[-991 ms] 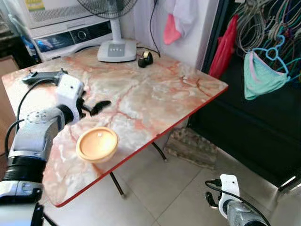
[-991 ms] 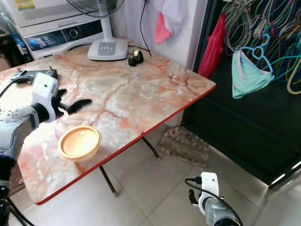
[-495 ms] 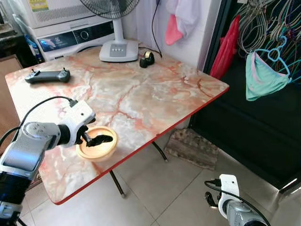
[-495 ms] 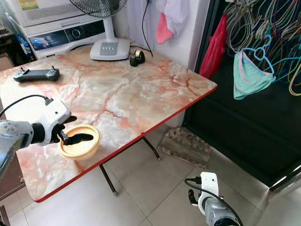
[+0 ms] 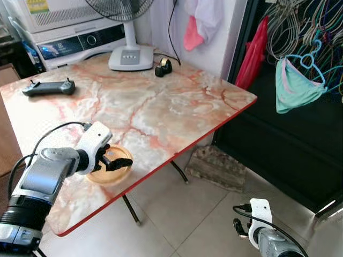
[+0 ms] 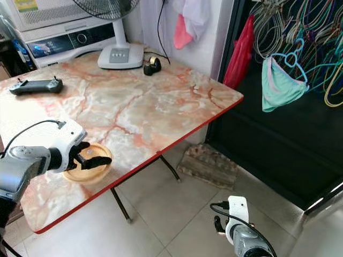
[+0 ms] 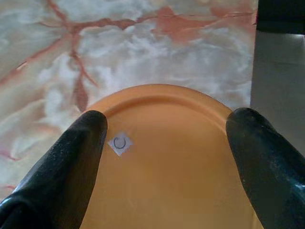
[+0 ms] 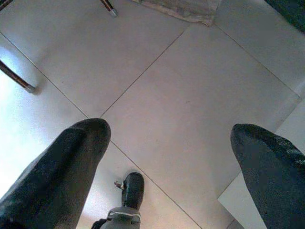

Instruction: Restocking fridge

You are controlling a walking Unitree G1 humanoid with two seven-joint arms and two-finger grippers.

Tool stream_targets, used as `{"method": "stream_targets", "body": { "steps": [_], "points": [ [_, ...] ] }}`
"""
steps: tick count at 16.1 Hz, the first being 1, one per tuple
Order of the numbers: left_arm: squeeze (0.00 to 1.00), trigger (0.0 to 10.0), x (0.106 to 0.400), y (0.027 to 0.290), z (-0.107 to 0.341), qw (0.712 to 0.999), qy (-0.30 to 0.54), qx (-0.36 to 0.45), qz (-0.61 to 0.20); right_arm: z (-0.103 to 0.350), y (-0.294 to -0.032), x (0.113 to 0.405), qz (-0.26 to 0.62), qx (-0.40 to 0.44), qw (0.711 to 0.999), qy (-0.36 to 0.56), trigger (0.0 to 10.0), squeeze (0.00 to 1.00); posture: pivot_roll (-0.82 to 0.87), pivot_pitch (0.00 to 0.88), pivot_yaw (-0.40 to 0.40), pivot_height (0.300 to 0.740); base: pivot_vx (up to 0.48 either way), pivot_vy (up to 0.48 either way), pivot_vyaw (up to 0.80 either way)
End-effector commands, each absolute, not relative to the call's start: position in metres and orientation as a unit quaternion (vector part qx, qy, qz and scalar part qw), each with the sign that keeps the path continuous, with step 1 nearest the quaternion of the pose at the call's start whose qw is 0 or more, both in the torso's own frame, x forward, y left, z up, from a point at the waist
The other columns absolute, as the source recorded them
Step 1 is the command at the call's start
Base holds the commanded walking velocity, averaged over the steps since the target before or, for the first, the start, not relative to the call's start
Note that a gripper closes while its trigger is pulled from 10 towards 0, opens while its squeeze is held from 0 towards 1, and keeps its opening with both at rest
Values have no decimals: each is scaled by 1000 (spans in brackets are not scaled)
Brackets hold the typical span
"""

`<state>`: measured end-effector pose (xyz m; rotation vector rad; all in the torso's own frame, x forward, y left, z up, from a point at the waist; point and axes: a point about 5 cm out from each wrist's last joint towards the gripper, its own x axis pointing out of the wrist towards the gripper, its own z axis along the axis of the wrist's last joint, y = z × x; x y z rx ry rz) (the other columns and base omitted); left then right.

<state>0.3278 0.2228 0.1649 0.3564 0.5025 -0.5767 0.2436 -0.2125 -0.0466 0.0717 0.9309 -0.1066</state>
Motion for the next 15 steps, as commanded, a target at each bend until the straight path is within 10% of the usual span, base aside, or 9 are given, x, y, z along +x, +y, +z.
{"method": "stream_targets", "body": {
  "steps": [1,15],
  "points": [
    [0,10000,330,227,170,918,241,170,-266,-48,-214,242,-54,35,889,454,10000,0,77,0,-6,740,0,0,0],
    [0,10000,320,231,195,932,237,131,-241,-47,-212,244,-53,38,890,451,10000,0,132,0,-6,740,0,0,0]
  ]
}}
